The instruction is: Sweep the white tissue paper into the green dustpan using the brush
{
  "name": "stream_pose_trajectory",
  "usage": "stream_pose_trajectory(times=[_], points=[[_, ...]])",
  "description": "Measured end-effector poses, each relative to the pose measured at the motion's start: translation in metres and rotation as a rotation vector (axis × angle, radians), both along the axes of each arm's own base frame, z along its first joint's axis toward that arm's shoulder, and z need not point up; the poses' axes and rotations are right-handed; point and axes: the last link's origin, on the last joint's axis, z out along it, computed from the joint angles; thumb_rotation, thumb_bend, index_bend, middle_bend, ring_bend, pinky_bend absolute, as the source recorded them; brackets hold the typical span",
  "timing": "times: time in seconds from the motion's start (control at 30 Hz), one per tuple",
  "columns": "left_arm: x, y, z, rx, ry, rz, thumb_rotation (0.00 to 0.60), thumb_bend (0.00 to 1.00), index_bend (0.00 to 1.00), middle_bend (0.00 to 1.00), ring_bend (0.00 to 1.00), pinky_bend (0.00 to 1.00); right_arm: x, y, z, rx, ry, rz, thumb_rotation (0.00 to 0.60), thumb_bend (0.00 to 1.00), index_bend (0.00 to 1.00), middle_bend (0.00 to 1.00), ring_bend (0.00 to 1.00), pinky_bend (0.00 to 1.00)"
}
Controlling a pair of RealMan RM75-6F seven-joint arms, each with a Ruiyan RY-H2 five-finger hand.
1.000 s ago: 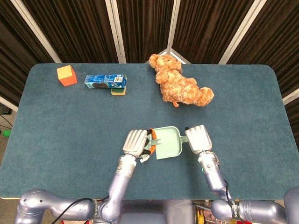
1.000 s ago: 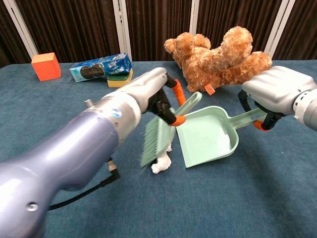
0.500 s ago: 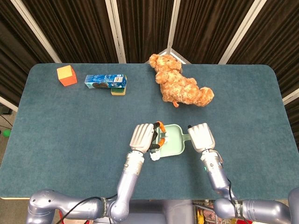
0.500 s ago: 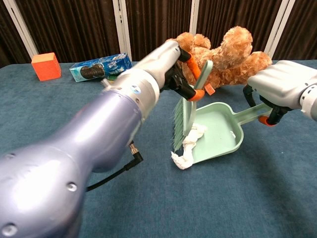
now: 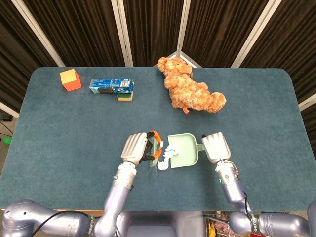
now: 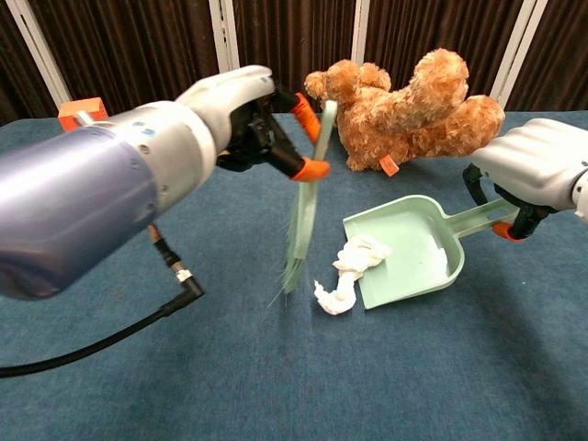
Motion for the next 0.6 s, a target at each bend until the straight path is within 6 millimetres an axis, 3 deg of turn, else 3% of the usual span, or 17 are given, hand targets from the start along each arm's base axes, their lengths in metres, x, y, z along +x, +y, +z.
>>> stream_pose_trajectory(times=[0.33,0.6], points=[[-0.003,-0.016,-0.020,-0.073,-0.011,0.059,0.600,0.67,0.81,1.00,1.00,1.00,0.005,0.005,-0.004,0.007,0.004,0.006,0.600,0.45,0.67,0.85,0.83,0.86],[0.003,-0.014,-0.036,-0.049,-0.025,0.059,0.600,0.67,0.80,1.00,1.00,1.00,0.000,0.003,-0.003,0.004,0.011,-0.005,0.600,0.45,0.67,0.85,0.83,0.86]])
